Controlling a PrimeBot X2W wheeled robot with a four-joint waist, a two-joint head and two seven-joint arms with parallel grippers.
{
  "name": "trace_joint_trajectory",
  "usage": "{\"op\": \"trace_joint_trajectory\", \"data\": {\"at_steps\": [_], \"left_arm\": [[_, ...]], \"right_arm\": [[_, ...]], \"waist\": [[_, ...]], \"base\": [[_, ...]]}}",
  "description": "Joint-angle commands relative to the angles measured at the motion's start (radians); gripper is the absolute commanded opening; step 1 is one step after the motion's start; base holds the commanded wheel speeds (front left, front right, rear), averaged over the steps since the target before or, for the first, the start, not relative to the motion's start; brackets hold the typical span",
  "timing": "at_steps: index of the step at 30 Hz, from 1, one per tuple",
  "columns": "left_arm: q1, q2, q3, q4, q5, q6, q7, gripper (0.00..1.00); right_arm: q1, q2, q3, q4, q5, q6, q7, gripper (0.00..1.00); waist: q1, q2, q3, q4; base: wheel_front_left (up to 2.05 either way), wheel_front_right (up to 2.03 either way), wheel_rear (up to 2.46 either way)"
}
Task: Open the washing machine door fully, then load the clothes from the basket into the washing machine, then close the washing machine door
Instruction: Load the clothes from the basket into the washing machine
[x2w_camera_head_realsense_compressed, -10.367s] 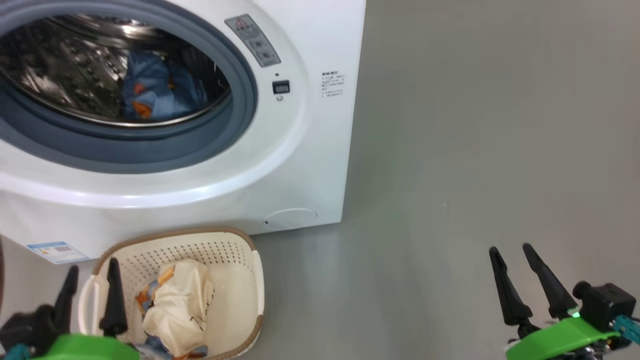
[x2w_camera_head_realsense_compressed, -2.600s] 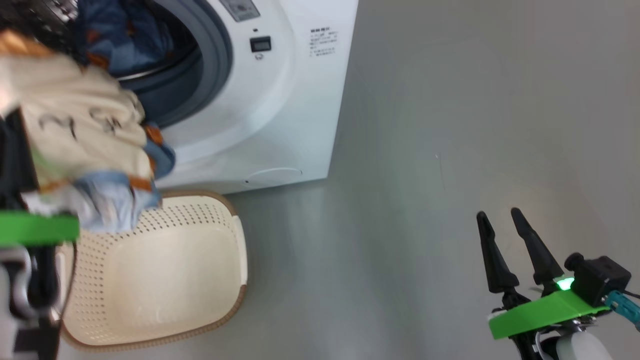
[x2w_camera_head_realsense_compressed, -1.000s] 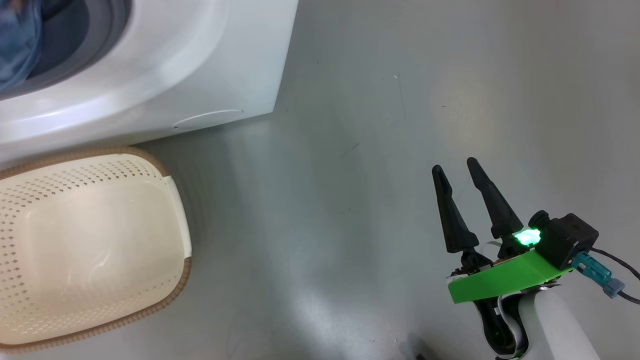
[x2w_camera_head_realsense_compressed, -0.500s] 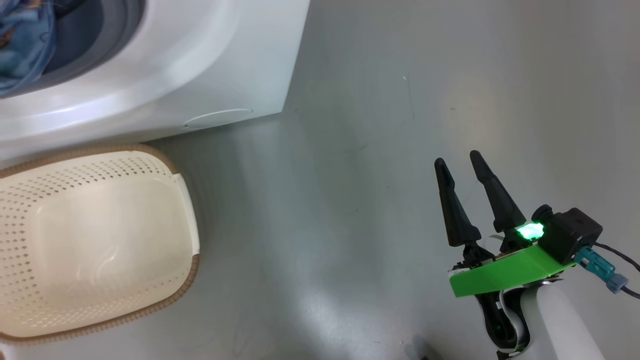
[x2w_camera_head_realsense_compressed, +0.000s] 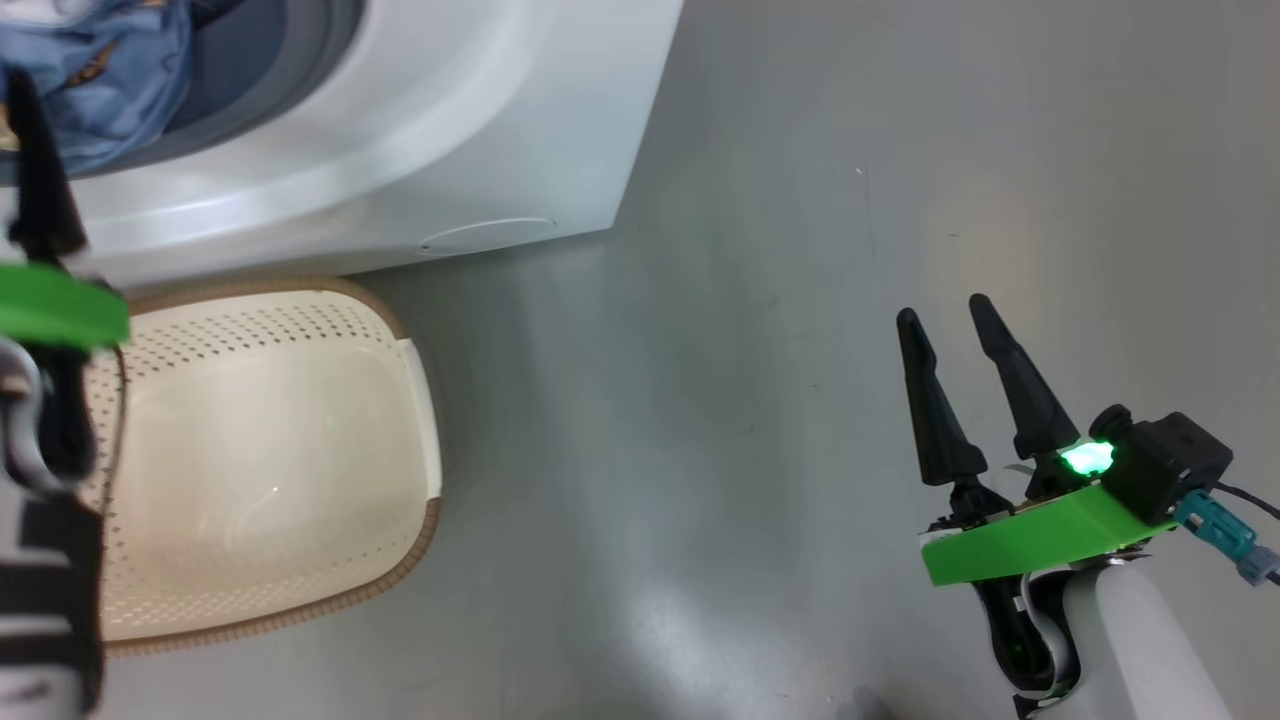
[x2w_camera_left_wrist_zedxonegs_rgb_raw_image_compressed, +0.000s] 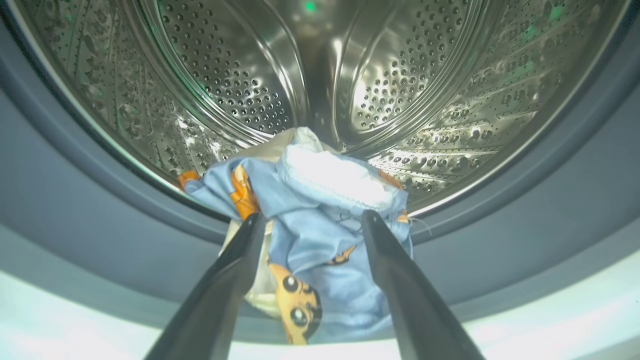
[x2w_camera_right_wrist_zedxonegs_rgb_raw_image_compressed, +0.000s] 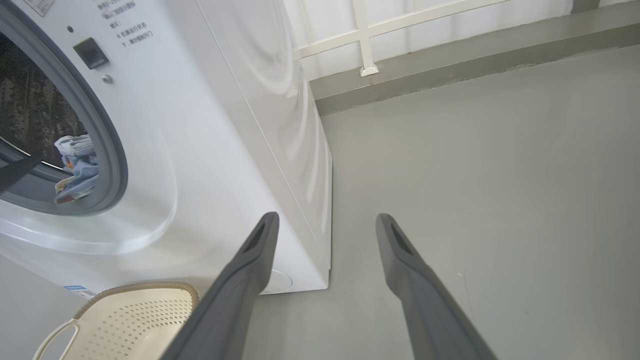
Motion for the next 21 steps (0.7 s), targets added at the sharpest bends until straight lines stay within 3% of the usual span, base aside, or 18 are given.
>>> {"op": "trace_joint_trajectory", "data": {"at_steps": [1,21], "left_arm": [[0.062,0.029,0.039,-0.055,0.021,-0.001,-0.005,1.0],[0.514,-0.106,0.184,-0.363,0.085,-0.002,-0.005,1.0]], "right_arm": [[0.012,-0.005,0.013,-0.025,-0.01,0.002,-0.005,1.0],[0.04,-0.028,0.011,-0.012,-0.009,0.002,-0.005,1.0]], "waist": [[0.0,0.0,-0.008,0.011],[0.0,0.0,-0.058,0.03]], "base": [[0.0,0.0,0.0],[0.0,0.0,0.0]]}}
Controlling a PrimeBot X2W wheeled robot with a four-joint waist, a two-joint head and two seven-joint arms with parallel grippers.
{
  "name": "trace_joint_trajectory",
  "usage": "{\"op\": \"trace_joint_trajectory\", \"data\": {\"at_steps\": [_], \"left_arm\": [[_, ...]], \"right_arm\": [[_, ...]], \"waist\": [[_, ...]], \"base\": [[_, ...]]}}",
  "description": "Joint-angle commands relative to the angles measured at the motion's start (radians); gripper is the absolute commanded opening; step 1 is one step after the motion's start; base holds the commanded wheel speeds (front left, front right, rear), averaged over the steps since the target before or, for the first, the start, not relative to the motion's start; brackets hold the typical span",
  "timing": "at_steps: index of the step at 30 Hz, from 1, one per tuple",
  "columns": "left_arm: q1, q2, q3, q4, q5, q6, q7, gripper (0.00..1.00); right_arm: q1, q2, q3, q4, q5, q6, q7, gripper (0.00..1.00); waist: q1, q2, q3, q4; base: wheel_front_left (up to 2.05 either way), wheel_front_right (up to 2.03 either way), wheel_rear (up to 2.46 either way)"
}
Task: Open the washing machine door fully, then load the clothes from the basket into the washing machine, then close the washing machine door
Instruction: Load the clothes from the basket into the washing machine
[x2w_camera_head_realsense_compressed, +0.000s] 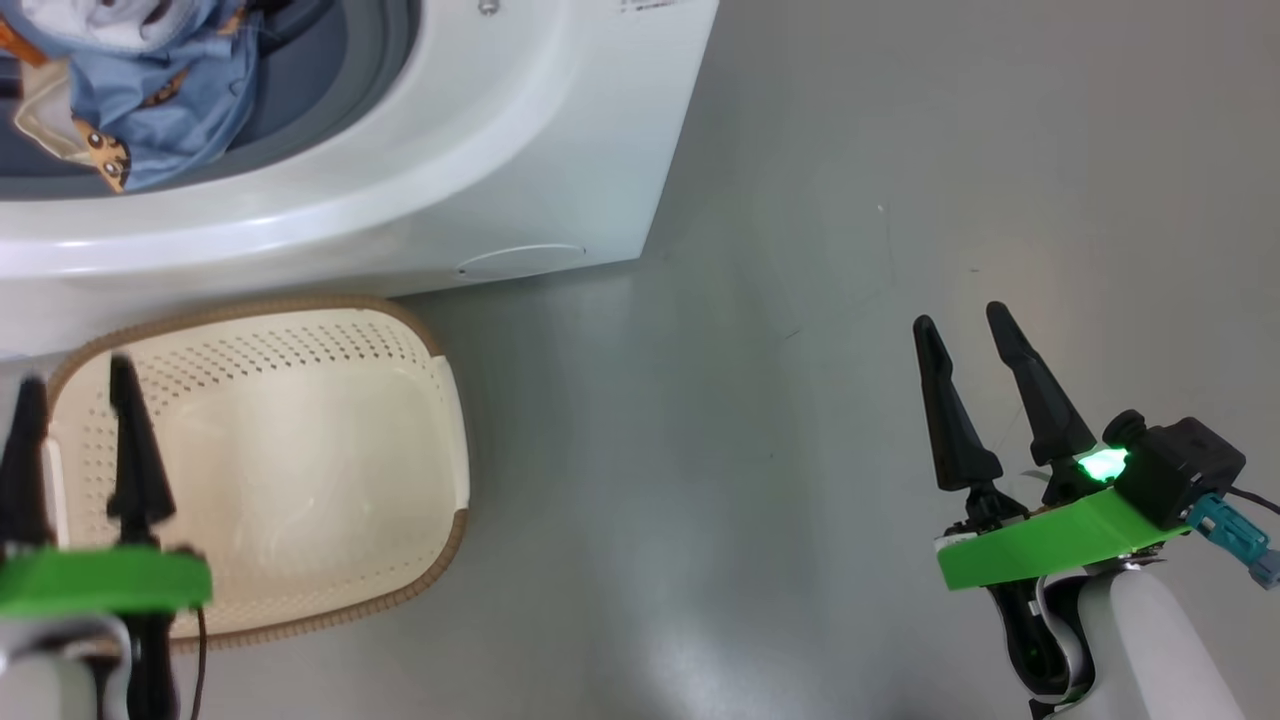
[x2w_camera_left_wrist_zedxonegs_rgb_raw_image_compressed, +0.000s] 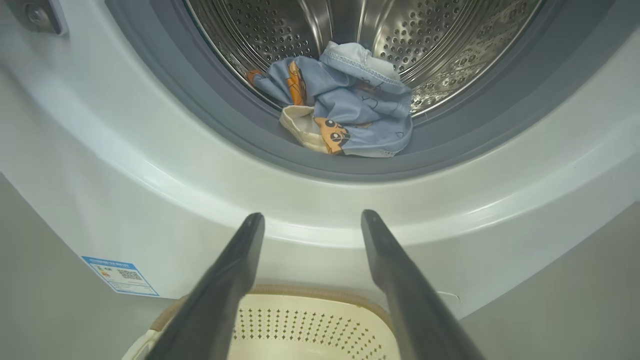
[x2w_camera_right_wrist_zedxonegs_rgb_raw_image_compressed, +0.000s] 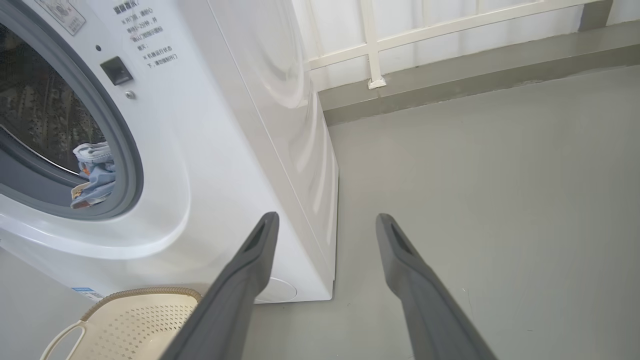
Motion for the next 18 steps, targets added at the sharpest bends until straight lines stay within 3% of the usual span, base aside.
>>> {"op": "trace_joint_trajectory", "data": {"at_steps": [1,8,18], "left_arm": [[0.037,0.02,0.042,-0.036,0.012,-0.002,-0.005,1.0],[0.124,-0.009,0.077,-0.091,0.014,-0.002,-0.005,1.0],[0.116,-0.012,0.072,-0.082,0.006,-0.002,-0.005,1.0]], "right_arm": [[0.032,-0.004,0.026,-0.019,-0.007,0.002,-0.005,1.0],[0.044,-0.01,0.032,-0.014,0.0,0.002,-0.005,1.0],[0.045,-0.016,0.034,-0.009,0.004,0.002,-0.005,1.0]], "waist": [[0.0,-0.0001,-0.007,-0.005],[0.0,-0.0001,-0.025,-0.005],[0.0,-0.0001,-0.031,0.001]], "base": [[0.0,0.0,0.0],[0.0,0.0,0.0],[0.0,0.0,0.0]]}}
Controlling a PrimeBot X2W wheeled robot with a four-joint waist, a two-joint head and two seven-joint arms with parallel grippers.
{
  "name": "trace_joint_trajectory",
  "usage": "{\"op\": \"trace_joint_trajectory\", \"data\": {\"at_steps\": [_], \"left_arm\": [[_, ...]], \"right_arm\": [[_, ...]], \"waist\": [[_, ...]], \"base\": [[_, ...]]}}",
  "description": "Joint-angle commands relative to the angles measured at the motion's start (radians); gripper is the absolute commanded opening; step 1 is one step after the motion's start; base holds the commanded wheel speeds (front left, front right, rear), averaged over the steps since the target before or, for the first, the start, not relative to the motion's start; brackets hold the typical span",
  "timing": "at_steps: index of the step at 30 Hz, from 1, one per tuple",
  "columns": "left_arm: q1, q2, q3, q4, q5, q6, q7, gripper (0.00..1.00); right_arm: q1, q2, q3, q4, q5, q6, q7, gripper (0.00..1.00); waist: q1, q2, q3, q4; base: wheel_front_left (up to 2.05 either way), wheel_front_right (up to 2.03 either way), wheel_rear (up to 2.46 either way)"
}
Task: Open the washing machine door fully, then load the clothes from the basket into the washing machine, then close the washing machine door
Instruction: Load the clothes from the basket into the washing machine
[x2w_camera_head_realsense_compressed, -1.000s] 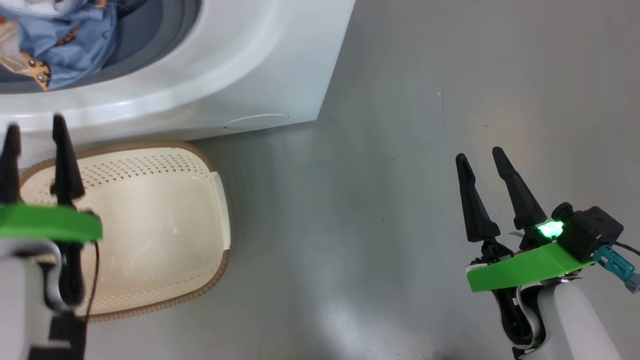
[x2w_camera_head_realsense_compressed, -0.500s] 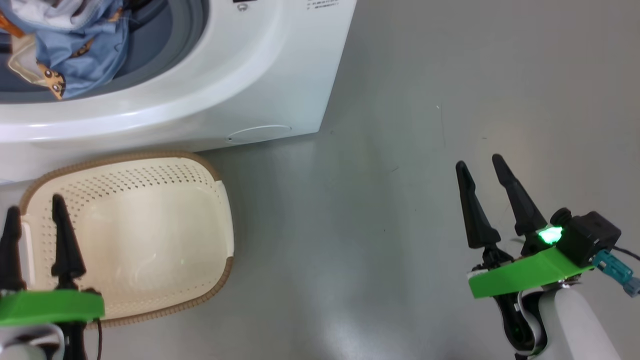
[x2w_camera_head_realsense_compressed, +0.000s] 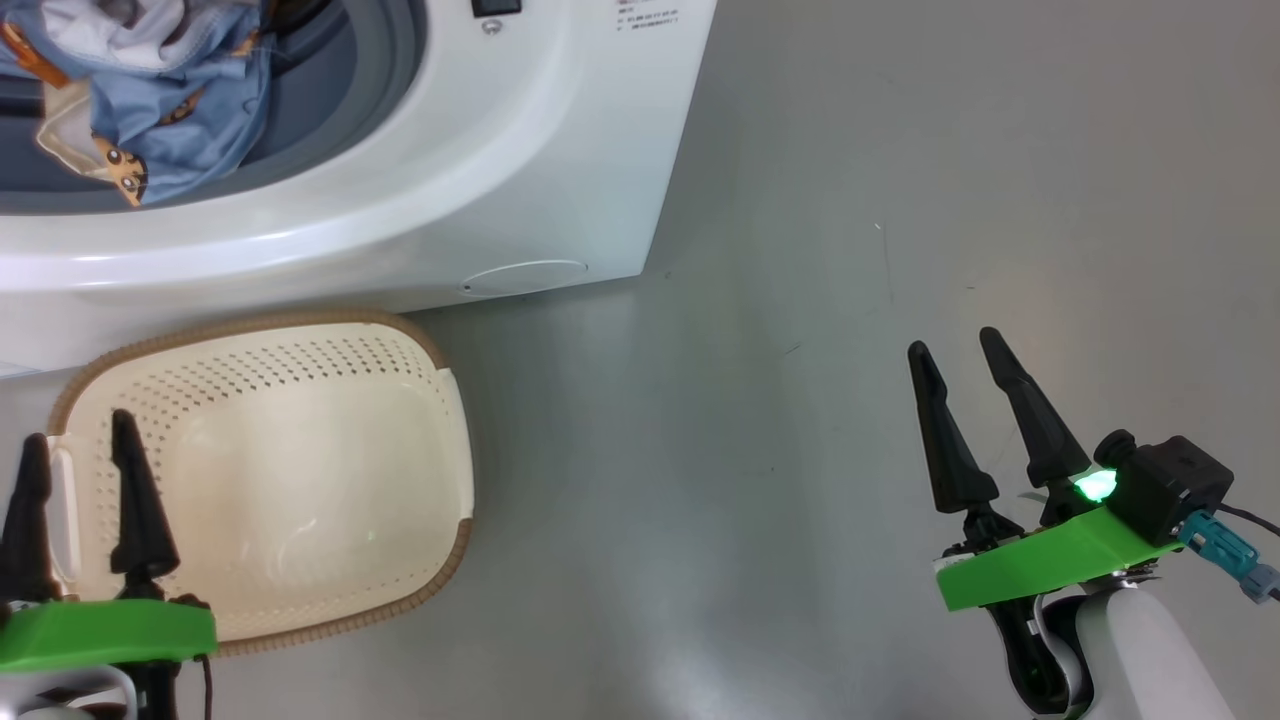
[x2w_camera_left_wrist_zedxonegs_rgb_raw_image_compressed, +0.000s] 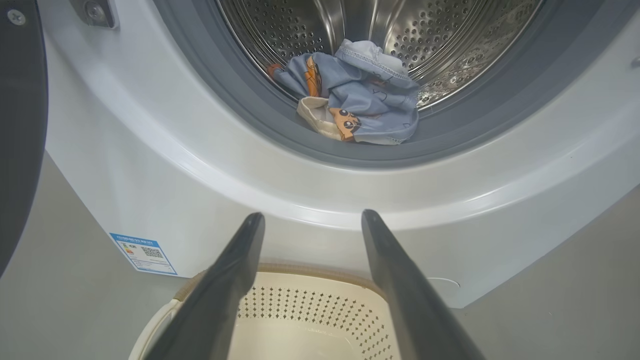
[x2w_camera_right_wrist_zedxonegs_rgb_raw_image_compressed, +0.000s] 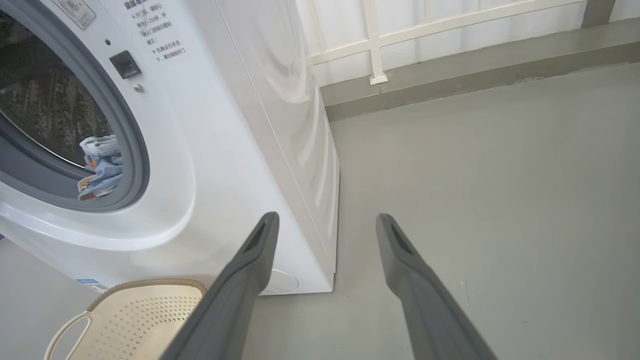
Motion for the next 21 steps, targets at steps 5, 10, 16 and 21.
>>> {"op": "trace_joint_trajectory", "data": {"at_steps": [5,10,16,21], "left_arm": [[-0.055,0.054,-0.003,0.002,-0.011,-0.002,-0.005,1.0],[-0.157,0.093,-0.036,0.051,-0.025,-0.002,-0.005,1.0],[-0.272,0.127,-0.072,0.121,-0.034,-0.002,-0.005,1.0],[-0.375,0.155,-0.115,0.207,-0.046,-0.002,-0.005,1.0]], "right_arm": [[0.006,-0.002,0.021,-0.023,0.0,0.002,-0.005,1.0],[-0.014,0.004,0.022,-0.025,-0.003,0.002,-0.005,1.0],[-0.025,0.013,0.024,-0.025,-0.006,0.002,-0.005,1.0],[-0.035,0.02,0.031,-0.025,-0.005,0.002,-0.005,1.0]], "waist": [[0.0,0.0,0.018,0.004],[0.0,0.0,0.039,0.006],[0.0,0.0,0.054,0.003],[0.0,0.0,0.067,-0.007]], "base": [[0.0,0.0,0.0],[0.0,0.0,0.0],[0.0,0.0,0.0],[0.0,0.0,0.0]]}}
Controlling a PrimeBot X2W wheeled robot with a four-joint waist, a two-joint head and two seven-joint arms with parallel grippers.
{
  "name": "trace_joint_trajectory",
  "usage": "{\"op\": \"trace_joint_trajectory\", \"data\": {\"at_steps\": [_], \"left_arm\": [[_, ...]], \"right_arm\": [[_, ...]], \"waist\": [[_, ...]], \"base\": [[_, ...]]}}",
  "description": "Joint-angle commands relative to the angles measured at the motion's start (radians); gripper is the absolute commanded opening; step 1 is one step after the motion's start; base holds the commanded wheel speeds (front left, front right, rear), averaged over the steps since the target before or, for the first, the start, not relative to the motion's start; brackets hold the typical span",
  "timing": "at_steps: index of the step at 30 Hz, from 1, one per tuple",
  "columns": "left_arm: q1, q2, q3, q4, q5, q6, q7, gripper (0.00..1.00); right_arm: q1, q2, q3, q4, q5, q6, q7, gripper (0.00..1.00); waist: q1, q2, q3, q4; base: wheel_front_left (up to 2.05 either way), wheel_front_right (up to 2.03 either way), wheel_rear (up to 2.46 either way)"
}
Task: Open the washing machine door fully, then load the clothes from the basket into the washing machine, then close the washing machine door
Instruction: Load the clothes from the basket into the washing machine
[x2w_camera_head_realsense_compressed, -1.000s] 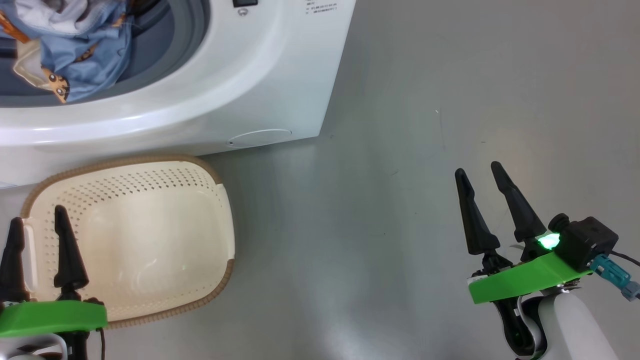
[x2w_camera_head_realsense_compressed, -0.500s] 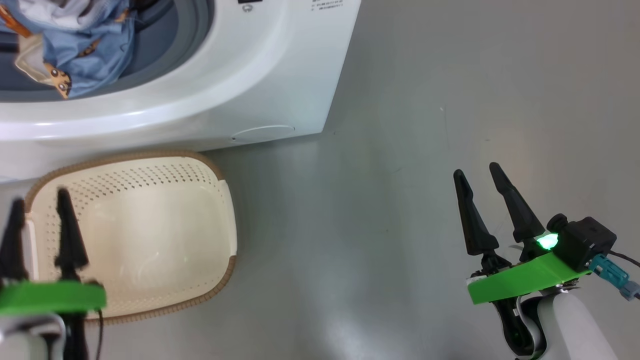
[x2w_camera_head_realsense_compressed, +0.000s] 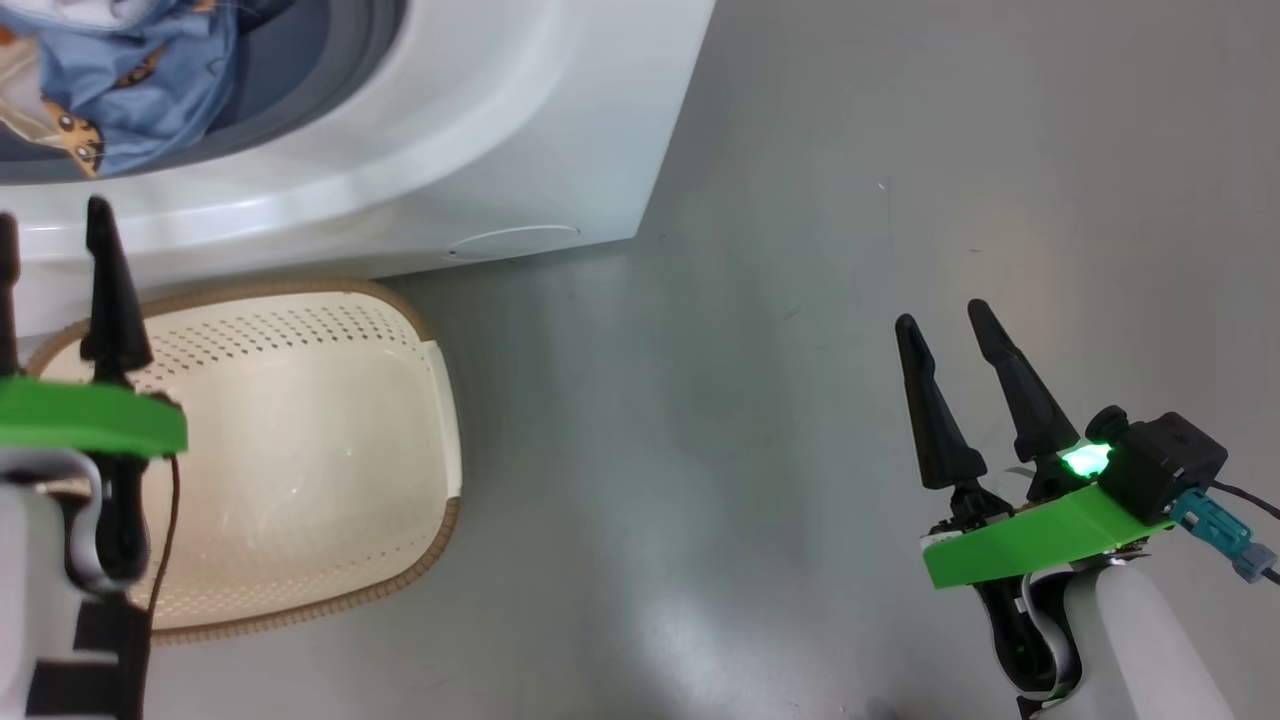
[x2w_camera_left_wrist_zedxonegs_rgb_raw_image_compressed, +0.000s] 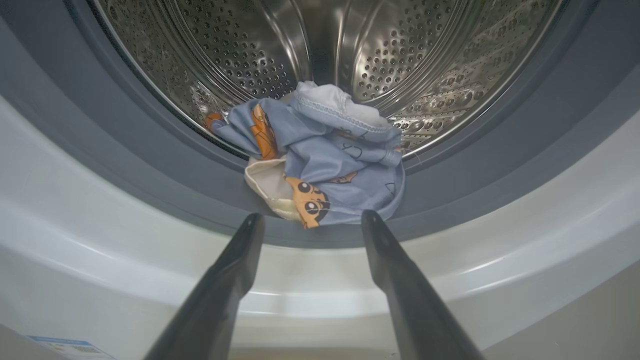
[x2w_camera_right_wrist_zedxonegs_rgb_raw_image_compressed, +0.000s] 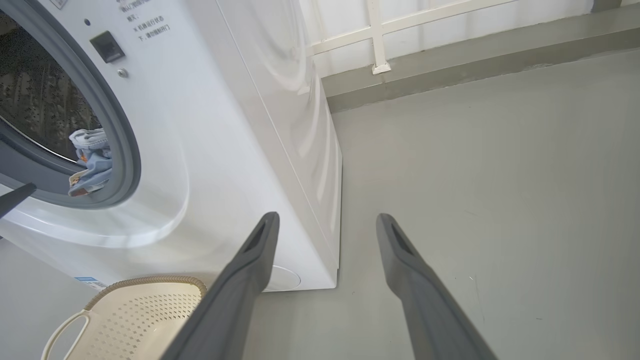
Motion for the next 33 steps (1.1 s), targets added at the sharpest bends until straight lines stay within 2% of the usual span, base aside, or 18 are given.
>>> {"op": "trace_joint_trajectory", "data": {"at_steps": [1,11,23,24,25,26,27,28,29,30,33], "left_arm": [[-0.054,0.054,0.004,0.028,-0.013,-0.002,-0.005,1.0],[-0.213,0.101,-0.067,0.22,-0.047,-0.002,-0.005,1.0],[-0.292,0.118,-0.1,0.325,-0.062,-0.002,-0.005,1.0],[-0.295,0.119,-0.106,0.328,-0.064,-0.002,-0.005,0.9],[-0.298,0.12,-0.111,0.329,-0.067,-0.002,-0.005,0.65],[-0.301,0.12,-0.117,0.331,-0.069,-0.002,-0.005,0.44],[-0.303,0.12,-0.122,0.332,-0.072,-0.002,-0.005,0.31],[-0.306,0.121,-0.127,0.333,-0.074,-0.002,-0.005,0.25],[-0.309,0.121,-0.132,0.333,-0.078,-0.002,-0.005,0.09],[-0.312,0.122,-0.138,0.334,-0.081,-0.002,-0.005,0.02],[-0.318,0.126,-0.15,0.334,-0.085,-0.002,-0.005,0.0]], "right_arm": [[-0.002,0.006,0.024,-0.024,-0.005,0.002,-0.005,1.0],[-0.012,0.016,0.026,-0.029,-0.004,0.002,-0.005,1.0],[-0.019,0.025,0.025,-0.033,-0.005,0.002,-0.005,1.0],[-0.019,0.025,0.025,-0.034,-0.005,0.002,-0.005,1.0],[-0.018,0.026,0.024,-0.035,-0.005,0.002,-0.005,1.0],[-0.018,0.026,0.024,-0.035,-0.005,0.002,-0.005,1.0],[-0.018,0.026,0.023,-0.035,-0.005,0.002,-0.005,1.0],[-0.018,0.027,0.023,-0.035,-0.006,0.002,-0.005,1.0],[-0.017,0.027,0.023,-0.036,-0.006,0.002,-0.005,1.0],[-0.017,0.027,0.023,-0.036,-0.006,0.002,-0.005,1.0],[-0.017,0.028,0.024,-0.036,-0.005,0.002,-0.005,1.0]], "waist": [[0.0,0.0,0.009,-0.009],[0.0,0.0,0.036,-0.034],[0.0,0.0,0.044,-0.044],[0.0,0.0,0.044,-0.044],[0.0,0.0,0.044,-0.044],[0.0,0.0,0.044,-0.044],[0.0,0.0,0.044,-0.044],[0.0,0.0,0.044,-0.045],[0.0,0.0,0.044,-0.045],[0.0,0.0,0.044,-0.046],[0.0,0.0,0.043,-0.047]], "base": [[0.0,0.0,0.0],[0.0,0.0,0.0],[0.0,0.0,0.0],[0.0,0.0,0.0],[0.0,0.0,0.0],[0.0,0.0,0.0],[0.0,0.0,0.0],[0.0,0.0,0.0],[0.0,0.0,0.0],[0.0,0.0,0.0],[0.0,0.0,0.0]]}}
